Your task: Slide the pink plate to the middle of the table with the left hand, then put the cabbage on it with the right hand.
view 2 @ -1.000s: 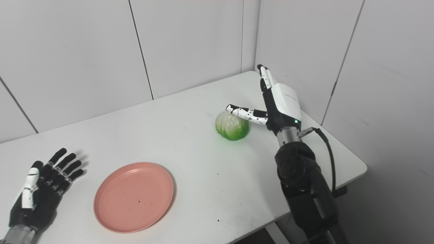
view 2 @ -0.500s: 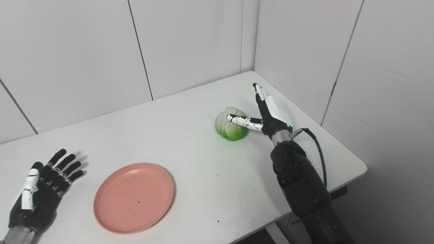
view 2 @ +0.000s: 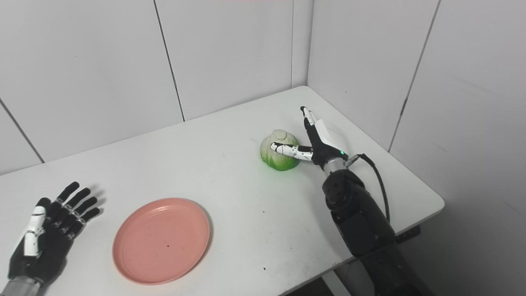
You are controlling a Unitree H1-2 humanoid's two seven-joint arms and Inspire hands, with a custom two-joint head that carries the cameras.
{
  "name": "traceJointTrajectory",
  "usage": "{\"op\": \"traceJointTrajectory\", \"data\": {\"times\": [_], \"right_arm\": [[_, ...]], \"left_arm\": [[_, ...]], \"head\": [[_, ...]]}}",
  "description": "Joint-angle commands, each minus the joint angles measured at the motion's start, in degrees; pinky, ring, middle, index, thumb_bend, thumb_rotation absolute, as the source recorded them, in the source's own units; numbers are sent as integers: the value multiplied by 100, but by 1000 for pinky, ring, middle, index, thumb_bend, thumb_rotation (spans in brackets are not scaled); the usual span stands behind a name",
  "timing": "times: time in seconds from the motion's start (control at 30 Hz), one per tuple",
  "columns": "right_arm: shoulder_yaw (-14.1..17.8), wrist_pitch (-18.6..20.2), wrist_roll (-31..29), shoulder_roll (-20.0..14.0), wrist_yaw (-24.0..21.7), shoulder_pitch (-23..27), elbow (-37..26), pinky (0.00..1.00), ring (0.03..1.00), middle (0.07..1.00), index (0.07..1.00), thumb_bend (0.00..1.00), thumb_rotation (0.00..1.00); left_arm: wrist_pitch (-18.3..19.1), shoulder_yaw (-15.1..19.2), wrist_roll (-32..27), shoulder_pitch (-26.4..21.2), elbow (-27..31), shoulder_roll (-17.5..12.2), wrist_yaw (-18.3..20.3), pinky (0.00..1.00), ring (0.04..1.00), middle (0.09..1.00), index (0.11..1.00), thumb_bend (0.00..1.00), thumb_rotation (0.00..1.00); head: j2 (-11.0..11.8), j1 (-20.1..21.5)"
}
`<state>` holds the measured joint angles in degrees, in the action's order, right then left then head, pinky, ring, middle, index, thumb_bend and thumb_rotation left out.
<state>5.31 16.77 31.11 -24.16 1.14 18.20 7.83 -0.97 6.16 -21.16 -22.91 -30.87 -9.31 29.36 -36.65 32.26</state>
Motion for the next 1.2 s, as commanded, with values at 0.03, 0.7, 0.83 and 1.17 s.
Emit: {"op": "traceJointTrajectory", "data": {"times": [0.03, 0.7, 0.83, 1.17], "right_arm": [[-9, 44, -70, -199, 4, 299, -99, 826, 949, 997, 1000, 1000, 732], [-333, 299, -755, -552, -879, 451, -73, 782, 919, 967, 1000, 1000, 597], [-416, 346, -738, -590, -924, 491, -45, 793, 924, 972, 1000, 1000, 591], [-504, 346, -686, -530, -793, 585, 199, 822, 937, 984, 1000, 1000, 518]], "left_arm": [[191, 24, 68, 551, -242, -139, -82, 804, 832, 859, 852, 501, 953], [285, -28, 39, 615, -43, -140, -64, 815, 836, 866, 862, 499, 944], [340, -32, 33, 644, 38, -138, -77, 816, 840, 869, 865, 499, 949], [403, -69, 20, 717, 210, -142, -31, 828, 852, 880, 873, 495, 967]], "head": [[-3, -5], [-89, -95], [-103, -108], [-133, -203]]}}
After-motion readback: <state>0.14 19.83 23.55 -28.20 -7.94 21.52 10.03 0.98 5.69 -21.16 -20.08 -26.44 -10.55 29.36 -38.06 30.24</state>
